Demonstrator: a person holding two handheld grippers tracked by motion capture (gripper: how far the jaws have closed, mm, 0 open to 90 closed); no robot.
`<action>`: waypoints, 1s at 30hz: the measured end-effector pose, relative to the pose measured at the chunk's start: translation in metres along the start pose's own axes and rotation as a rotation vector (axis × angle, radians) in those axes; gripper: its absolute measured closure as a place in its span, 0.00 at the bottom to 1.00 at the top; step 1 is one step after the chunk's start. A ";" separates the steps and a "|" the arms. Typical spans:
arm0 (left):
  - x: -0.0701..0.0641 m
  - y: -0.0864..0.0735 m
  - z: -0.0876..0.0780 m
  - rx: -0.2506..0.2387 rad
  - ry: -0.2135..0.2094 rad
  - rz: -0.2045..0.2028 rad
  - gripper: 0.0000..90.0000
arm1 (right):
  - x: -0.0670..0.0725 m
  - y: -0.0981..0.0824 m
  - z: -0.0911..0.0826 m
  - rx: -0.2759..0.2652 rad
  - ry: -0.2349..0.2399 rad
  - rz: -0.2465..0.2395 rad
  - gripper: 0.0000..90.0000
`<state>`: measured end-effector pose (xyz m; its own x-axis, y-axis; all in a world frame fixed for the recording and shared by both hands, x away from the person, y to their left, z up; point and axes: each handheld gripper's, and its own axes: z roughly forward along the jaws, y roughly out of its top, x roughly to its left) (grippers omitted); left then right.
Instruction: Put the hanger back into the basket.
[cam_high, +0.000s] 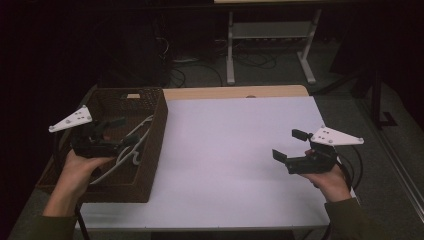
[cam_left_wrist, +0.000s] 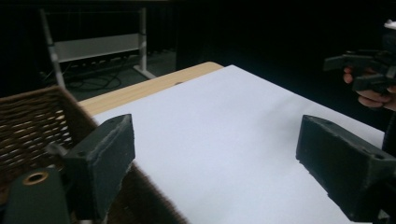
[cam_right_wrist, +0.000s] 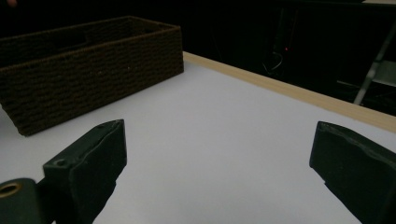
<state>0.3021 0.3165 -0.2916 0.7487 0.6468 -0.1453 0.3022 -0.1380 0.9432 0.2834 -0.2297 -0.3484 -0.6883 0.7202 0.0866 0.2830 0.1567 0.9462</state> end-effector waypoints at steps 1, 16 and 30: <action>-0.002 -0.001 0.003 -0.002 -0.002 0.001 0.10 | 0.000 0.002 0.001 -0.004 0.003 0.002 0.04; -0.028 -0.017 0.044 -0.072 -0.094 -0.008 0.03 | 0.006 0.029 0.011 -0.078 0.036 -0.015 0.03; -0.033 -0.027 0.057 -0.102 -0.101 0.013 0.03 | 0.006 0.032 0.013 -0.085 0.058 0.004 0.02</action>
<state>0.3029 0.2558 -0.3292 0.8093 0.5659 -0.1575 0.2345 -0.0655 0.9699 0.2973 -0.2118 -0.3217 -0.7255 0.6801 0.1059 0.2300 0.0946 0.9686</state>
